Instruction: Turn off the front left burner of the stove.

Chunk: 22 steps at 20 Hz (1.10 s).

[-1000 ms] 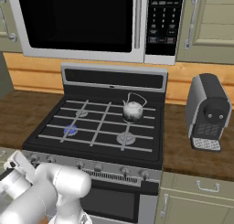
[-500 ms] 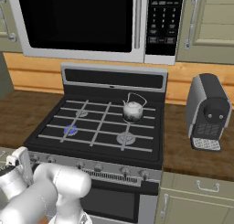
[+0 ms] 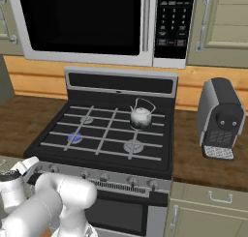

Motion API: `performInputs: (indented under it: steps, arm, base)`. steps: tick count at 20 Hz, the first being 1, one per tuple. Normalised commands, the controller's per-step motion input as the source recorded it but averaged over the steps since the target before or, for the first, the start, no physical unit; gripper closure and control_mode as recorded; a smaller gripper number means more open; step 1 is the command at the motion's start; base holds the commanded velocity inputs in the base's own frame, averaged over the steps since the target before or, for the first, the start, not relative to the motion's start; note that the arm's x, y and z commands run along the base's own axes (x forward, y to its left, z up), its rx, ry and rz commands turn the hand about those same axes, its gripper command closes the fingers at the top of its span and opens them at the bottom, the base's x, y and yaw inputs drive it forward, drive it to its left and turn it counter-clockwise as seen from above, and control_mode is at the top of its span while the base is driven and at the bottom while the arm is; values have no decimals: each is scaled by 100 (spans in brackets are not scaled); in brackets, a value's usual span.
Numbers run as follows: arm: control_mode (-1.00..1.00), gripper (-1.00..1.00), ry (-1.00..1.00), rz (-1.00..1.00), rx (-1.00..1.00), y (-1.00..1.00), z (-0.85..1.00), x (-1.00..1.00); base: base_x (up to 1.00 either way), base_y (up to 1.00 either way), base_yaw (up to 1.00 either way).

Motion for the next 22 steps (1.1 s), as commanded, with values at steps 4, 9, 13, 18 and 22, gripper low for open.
performInputs:
  steps: [4,9,13,18,22]
  arm:
    - [-100,100,-5,-27,72,-17,5,5]
    - [-100,100,-7,-29,71,-13,3,6]
    - [-100,100,-9,-31,68,-7,0,6]
    - [-100,100,-12,-32,64,-2,0,5]
    - [-100,100,-8,-14,27,1,3,-2]
  base:
    - [0,0,0]
    - [0,0,0]
    - [0,0,0]
    - [0,0,0]
    - [0,0,0]
